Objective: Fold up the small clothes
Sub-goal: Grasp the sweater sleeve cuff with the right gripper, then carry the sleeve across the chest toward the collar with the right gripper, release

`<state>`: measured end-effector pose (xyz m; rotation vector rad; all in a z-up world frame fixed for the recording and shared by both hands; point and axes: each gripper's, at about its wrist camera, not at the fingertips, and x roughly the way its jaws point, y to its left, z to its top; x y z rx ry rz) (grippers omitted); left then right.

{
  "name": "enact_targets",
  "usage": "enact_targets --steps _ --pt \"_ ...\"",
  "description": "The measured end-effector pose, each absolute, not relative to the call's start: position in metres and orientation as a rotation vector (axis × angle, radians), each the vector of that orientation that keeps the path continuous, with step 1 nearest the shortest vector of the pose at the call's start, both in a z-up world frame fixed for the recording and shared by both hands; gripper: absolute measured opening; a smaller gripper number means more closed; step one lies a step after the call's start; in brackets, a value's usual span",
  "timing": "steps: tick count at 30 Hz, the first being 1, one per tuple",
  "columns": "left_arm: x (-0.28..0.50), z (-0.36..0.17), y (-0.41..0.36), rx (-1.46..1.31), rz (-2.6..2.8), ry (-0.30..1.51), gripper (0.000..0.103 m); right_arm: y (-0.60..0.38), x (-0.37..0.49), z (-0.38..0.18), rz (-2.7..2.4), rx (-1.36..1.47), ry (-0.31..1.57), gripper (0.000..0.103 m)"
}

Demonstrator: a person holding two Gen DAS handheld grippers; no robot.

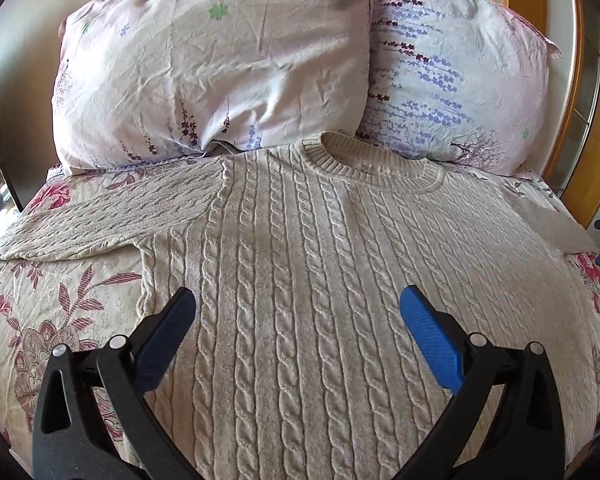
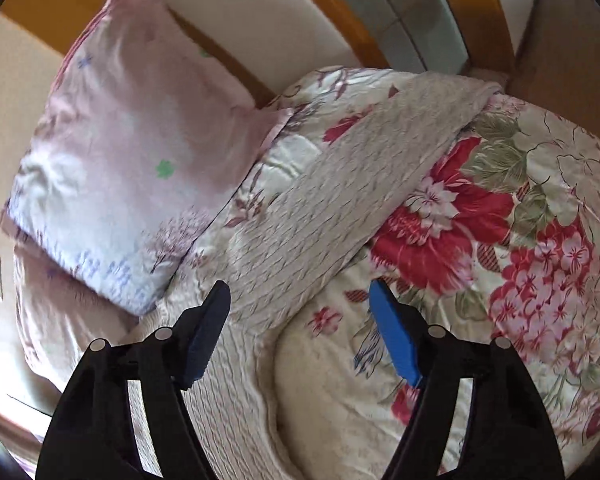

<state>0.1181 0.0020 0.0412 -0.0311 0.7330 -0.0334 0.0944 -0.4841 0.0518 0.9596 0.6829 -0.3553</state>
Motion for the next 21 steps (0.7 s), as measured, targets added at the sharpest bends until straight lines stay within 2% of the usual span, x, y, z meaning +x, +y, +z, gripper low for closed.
enact_targets --steps 7,10,17,21 --pt "0.135 0.015 0.015 -0.094 -0.052 0.854 0.101 -0.529 0.105 0.022 -0.466 1.068 0.664 0.056" --pt "0.142 0.005 0.020 -0.134 -0.058 0.913 0.101 -0.538 0.106 0.014 -0.458 1.122 0.629 0.046" --pt "0.143 0.002 0.013 -0.092 -0.043 0.934 0.101 -0.540 0.112 0.006 -0.479 1.113 0.605 0.015" --pt "0.144 0.002 0.013 -0.090 -0.042 0.937 0.101 -0.535 0.116 0.016 -0.480 1.048 0.582 0.010"
